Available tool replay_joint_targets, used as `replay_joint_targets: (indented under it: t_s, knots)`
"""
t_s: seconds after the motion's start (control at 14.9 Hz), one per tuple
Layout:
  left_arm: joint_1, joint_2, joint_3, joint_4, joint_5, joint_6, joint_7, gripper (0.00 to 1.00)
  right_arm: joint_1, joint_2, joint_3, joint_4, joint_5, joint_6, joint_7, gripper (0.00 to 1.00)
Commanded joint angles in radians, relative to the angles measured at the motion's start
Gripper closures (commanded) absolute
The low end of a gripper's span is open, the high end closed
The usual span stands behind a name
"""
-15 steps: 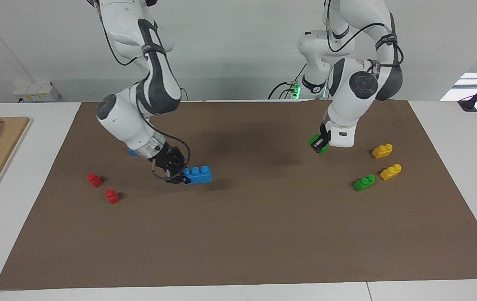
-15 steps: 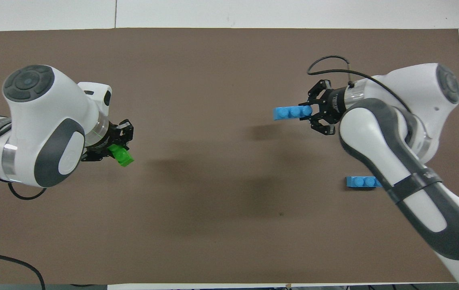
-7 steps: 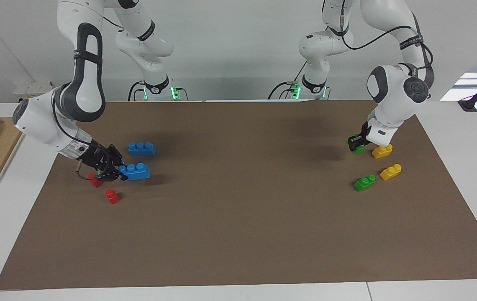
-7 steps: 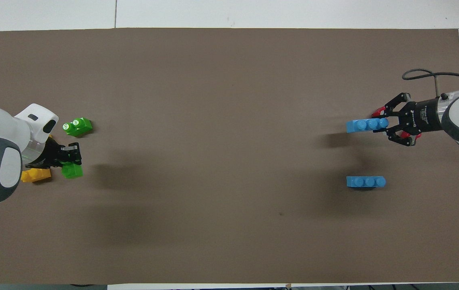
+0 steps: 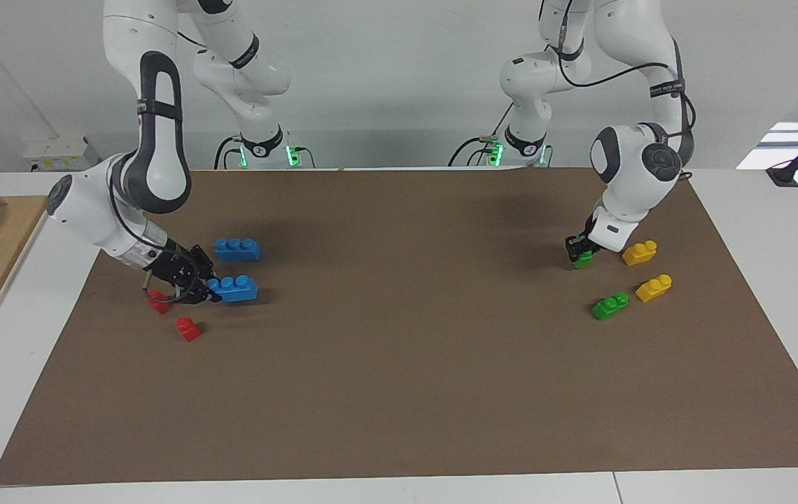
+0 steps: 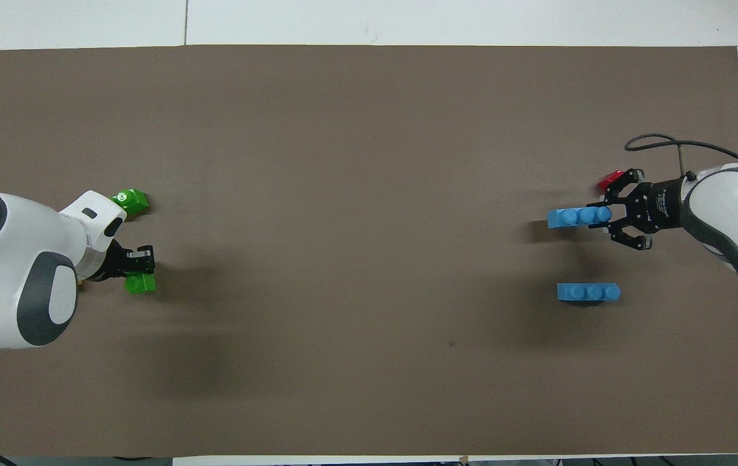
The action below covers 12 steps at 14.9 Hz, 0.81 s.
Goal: Remove green block with left arm and hold with right
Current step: 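Set green down with the left gripper while the right gripper lowers blue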
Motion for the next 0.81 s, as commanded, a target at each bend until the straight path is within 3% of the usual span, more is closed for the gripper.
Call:
replay_joint_targets:
  t_s: [0.0, 0.2, 0.34, 0.47, 0.54, 0.61, 0.74]
  knots:
    - [0.001, -0.009, 0.006, -0.03, 0.001, 0.041, 0.018, 1.0, -0.001, -0.004, 0.008, -0.024, -0.016, 0.035, -0.013, 1.0]
    - [-0.005, 0.002, 0.006, -0.052, 0.001, 0.081, 0.016, 0.99, 0.004, 0.016, 0.008, -0.024, -0.015, 0.056, -0.01, 1.0]
    - [-0.003, 0.002, 0.006, -0.073, 0.002, 0.093, 0.018, 0.6, 0.003, 0.029, 0.008, -0.024, -0.013, 0.064, -0.01, 1.0]
    - [-0.005, 0.002, 0.006, -0.076, 0.002, 0.104, 0.016, 0.34, 0.003, 0.029, 0.008, -0.024, -0.013, 0.068, -0.005, 1.0]
    - [-0.005, 0.002, 0.006, -0.073, 0.001, 0.104, 0.016, 0.11, 0.003, 0.03, 0.008, -0.024, -0.013, 0.07, -0.005, 1.0]
    - [-0.003, 0.003, 0.006, -0.066, 0.002, 0.101, 0.015, 0.0, 0.004, 0.03, 0.008, -0.024, -0.013, 0.072, -0.004, 1.0]
    - [0.003, 0.005, 0.006, -0.034, 0.002, 0.089, 0.015, 0.0, 0.004, 0.03, 0.008, -0.03, -0.013, 0.082, -0.002, 1.0]
